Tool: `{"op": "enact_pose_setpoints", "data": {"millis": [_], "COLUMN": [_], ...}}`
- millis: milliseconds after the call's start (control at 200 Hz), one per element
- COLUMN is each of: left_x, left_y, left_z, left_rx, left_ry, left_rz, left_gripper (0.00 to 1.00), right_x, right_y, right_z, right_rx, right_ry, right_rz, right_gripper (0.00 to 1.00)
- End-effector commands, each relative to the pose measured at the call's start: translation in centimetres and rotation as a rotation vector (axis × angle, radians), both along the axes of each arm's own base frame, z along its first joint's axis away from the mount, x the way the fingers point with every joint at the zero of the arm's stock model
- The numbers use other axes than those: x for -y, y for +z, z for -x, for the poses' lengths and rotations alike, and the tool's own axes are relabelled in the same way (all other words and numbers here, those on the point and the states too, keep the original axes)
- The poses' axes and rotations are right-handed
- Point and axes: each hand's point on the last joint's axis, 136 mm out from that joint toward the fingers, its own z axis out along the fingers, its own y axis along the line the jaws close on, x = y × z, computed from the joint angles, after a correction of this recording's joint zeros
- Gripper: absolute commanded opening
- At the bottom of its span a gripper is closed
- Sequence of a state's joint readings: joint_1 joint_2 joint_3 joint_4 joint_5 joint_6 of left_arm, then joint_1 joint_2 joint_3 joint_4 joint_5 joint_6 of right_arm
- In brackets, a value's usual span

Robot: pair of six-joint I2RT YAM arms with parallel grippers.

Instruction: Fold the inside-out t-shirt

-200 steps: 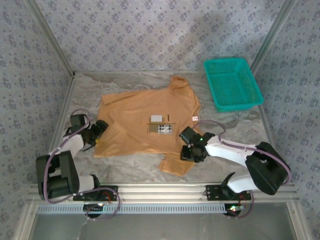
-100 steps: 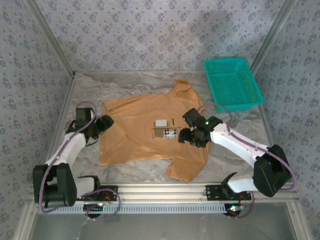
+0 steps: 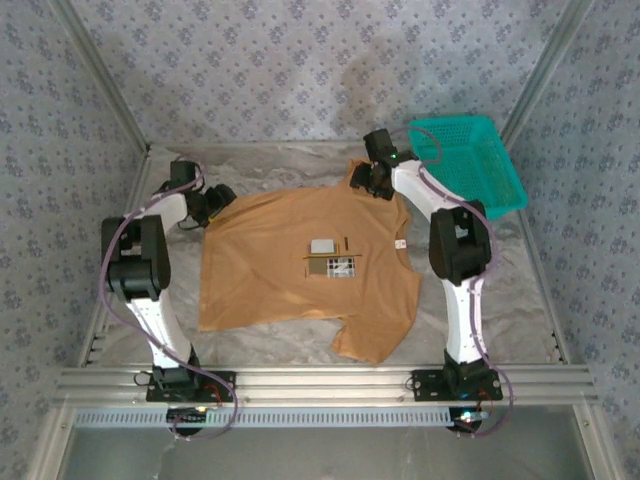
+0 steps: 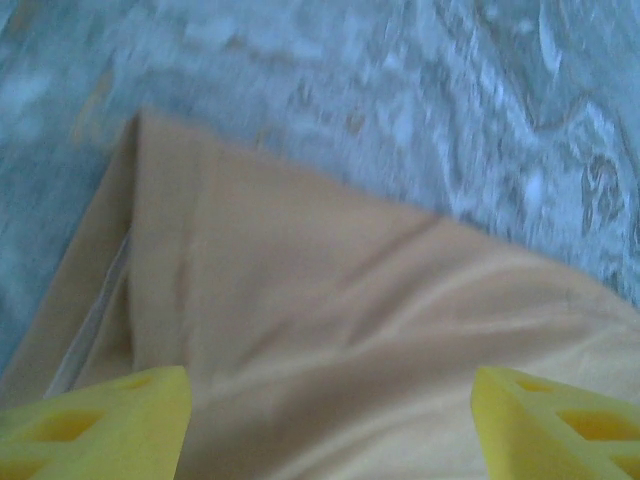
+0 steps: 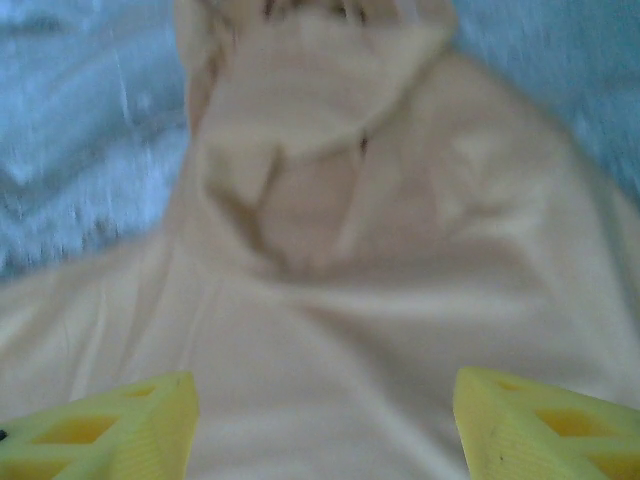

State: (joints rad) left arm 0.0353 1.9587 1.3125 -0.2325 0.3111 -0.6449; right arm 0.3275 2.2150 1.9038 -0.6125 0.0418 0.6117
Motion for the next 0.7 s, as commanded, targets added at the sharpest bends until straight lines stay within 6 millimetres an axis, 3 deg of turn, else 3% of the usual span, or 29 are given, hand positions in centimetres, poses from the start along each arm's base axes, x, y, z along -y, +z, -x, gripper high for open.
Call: {"op": "enact_pose_setpoints", "data": {"millis": [0,175,410,570,695], "left_x": [-1.0,-2.6,-2.9,-1.9,-0.6], "left_y": [-0.2,-1.4,0.2,2.1,2.7], "left_z": [-2.0,-3.3,-2.9,-1.4,1.3], "left_rx": [-0.004,-0.017,0.006,0.048,0.055], "left_ry": [0.013,0.041,0.033,0.017,-0.004], "left_rz": [0.010,0.006,-0.014,0.019,0.022], "left_gripper": [0.73,0.72,0.71,0.65,0.64], "right_x": [1.5,1.9,1.6,0.6,0.9], "right_y": [-0.2,-0.7,-2.3,-4.5,-6.4], "right_z": [-3.1,-7.6,-9.0,-9.9,-10.9], "right_rx": [0.006,0.052,0.062,0.064,0.063], "right_ry": [-0.045,-0.083,-0.178,-0.180,-0.212], "right_rz": [0.017,0.001,-0.092,-0.109,-0.129], "right_gripper": [0.70,0.72,0.72,0.70,0.69]}}
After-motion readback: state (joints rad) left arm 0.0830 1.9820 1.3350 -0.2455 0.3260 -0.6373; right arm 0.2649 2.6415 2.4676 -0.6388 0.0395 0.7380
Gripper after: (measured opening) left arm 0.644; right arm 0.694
